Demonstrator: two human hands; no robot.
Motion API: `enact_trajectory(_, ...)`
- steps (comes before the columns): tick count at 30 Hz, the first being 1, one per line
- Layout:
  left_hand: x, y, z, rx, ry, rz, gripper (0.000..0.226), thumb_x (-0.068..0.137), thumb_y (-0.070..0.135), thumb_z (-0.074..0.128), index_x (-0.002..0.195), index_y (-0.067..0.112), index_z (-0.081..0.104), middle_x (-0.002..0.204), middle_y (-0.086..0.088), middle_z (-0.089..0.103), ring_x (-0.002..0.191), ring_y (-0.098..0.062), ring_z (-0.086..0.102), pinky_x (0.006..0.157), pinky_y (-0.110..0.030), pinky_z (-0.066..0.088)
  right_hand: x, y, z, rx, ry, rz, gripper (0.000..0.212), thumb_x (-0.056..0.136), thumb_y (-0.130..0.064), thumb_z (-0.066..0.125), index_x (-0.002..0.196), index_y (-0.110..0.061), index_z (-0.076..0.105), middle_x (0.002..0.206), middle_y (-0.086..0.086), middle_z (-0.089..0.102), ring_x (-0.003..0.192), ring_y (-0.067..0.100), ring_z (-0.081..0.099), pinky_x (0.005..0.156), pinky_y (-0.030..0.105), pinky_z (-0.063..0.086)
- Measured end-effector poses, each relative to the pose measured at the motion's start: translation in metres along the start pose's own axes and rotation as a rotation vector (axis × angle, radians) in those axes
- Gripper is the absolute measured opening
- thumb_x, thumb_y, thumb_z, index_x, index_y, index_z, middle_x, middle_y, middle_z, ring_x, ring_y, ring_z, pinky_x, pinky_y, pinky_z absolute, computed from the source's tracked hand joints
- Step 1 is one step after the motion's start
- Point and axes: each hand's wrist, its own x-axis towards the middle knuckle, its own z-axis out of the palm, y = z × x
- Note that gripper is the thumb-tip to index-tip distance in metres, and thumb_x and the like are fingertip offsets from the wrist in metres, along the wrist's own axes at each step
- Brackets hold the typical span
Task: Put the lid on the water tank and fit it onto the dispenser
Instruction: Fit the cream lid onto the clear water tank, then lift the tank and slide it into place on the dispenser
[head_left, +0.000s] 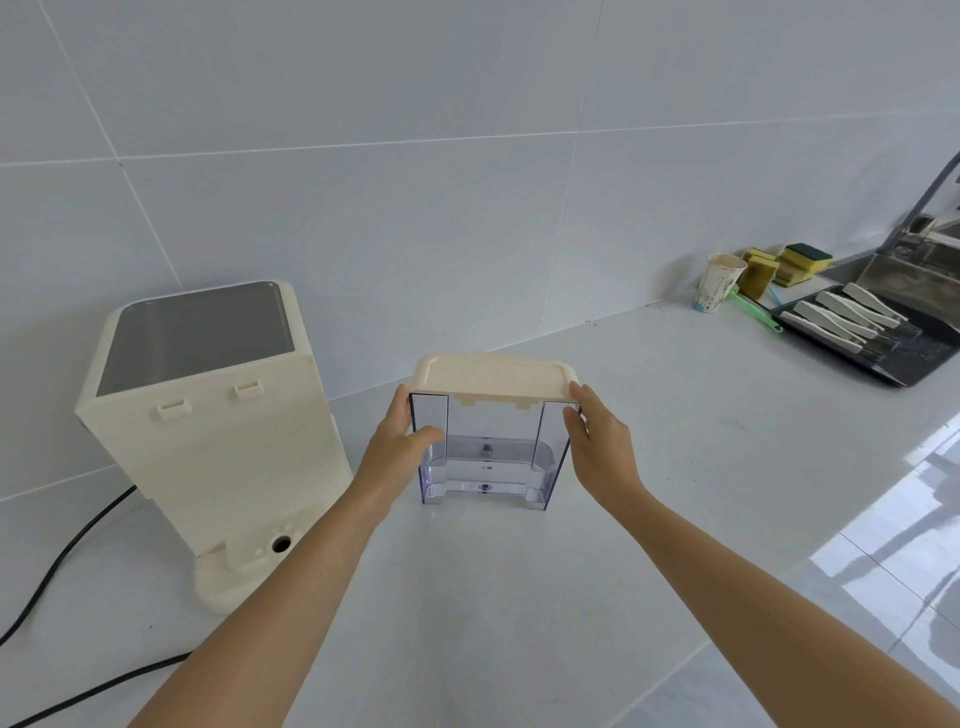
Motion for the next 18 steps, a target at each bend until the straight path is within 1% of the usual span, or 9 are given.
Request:
enact_trajectory(3,0.003,-0.007,0.000,0.018,-0.023,-0.047,0.062,0.080,0.012,0.052,0.135,0.028,0.029,0.133,0.006,0.050,0.120,-0.015,0.046,0.089,-0.028,0.035,0.001,0.003,0.003,-0.027,-0.032,0.014,0.039,0.096,-0.015,0.031,0.133,-0.009,0.039,0.098,0.006,0.047,0.056,0.011,0.039,0.050,0.017,0.031)
enact_trajectory(4,0.004,-0.007,0.001,0.023,-0.032,-0.060,0.066,0.081,0.014,0.053,0.138,0.028,0.023,0.138,0.007,0.046,0.124,-0.016,0.043,0.092,-0.029,0.032,0.002,0.004,0.004,-0.034,-0.046,0.016,0.040,0.096,-0.016,0.031,0.135,-0.010,0.037,0.105,0.012,0.050,0.060,0.014,0.041,0.054,0.022,0.033)
enact_trajectory(7,0.004,-0.008,0.002,0.054,-0.042,-0.079,0.070,0.081,0.016,0.053,0.140,0.027,0.017,0.138,0.006,0.045,0.122,-0.018,0.043,0.091,-0.030,0.031,0.003,0.009,0.007,-0.062,-0.083,0.013,0.044,0.096,-0.020,0.029,0.139,-0.013,0.030,0.139,0.019,0.042,0.088,0.024,0.047,0.075,0.029,0.032)
enact_trajectory(10,0.003,-0.006,0.003,0.069,-0.035,-0.073,0.073,0.079,0.019,0.054,0.140,0.028,0.016,0.135,0.008,0.046,0.120,-0.016,0.045,0.090,-0.029,0.032,0.003,0.007,0.004,-0.075,-0.106,0.017,0.045,0.096,-0.022,0.030,0.140,-0.013,0.028,0.143,0.015,0.038,0.110,0.033,0.049,0.081,0.032,0.035)
enact_trajectory(12,0.002,-0.002,0.004,0.040,-0.015,-0.076,0.074,0.083,0.015,0.052,0.143,0.026,0.011,0.127,0.013,0.046,0.107,-0.011,0.049,0.084,-0.025,0.033,0.003,0.003,0.000,-0.055,-0.107,0.027,0.044,0.096,-0.022,0.033,0.138,-0.012,0.031,0.140,0.013,0.042,0.108,0.029,0.049,0.082,0.032,0.036)
enact_trajectory(13,0.000,0.000,0.006,0.023,0.007,-0.085,0.075,0.085,0.013,0.050,0.144,0.026,0.005,0.119,0.014,0.043,0.093,-0.006,0.049,0.078,-0.021,0.034,0.004,0.002,-0.003,-0.032,-0.103,0.034,0.043,0.095,-0.023,0.034,0.137,-0.012,0.031,0.140,0.011,0.043,0.108,0.027,0.049,0.083,0.030,0.035)
enact_trajectory(15,-0.006,0.005,0.009,-0.001,0.063,-0.094,0.078,0.087,0.011,0.047,0.144,0.026,-0.002,0.115,0.012,0.044,0.071,0.004,0.039,0.069,-0.019,0.034,0.011,-0.001,-0.007,0.024,-0.097,0.057,0.045,0.095,-0.025,0.035,0.138,-0.012,0.029,0.142,0.012,0.040,0.113,0.026,0.047,0.087,0.032,0.036)
enact_trajectory(17,-0.010,0.006,0.013,-0.013,0.084,-0.103,0.079,0.086,0.011,0.047,0.144,0.028,-0.005,0.124,0.011,0.042,0.066,0.006,0.034,0.069,-0.019,0.033,0.022,-0.004,-0.012,0.065,-0.109,0.092,0.051,0.095,-0.028,0.035,0.142,-0.011,0.024,0.148,0.013,0.033,0.128,0.028,0.039,0.101,0.037,0.033)
enact_trajectory(18,-0.012,0.007,0.016,-0.015,0.083,-0.111,0.080,0.086,0.011,0.047,0.144,0.028,-0.005,0.117,0.014,0.041,0.066,0.006,0.034,0.064,-0.017,0.032,0.029,-0.006,-0.014,0.085,-0.128,0.119,0.053,0.095,-0.030,0.035,0.143,-0.011,0.022,0.150,0.013,0.029,0.134,0.029,0.034,0.107,0.038,0.029)
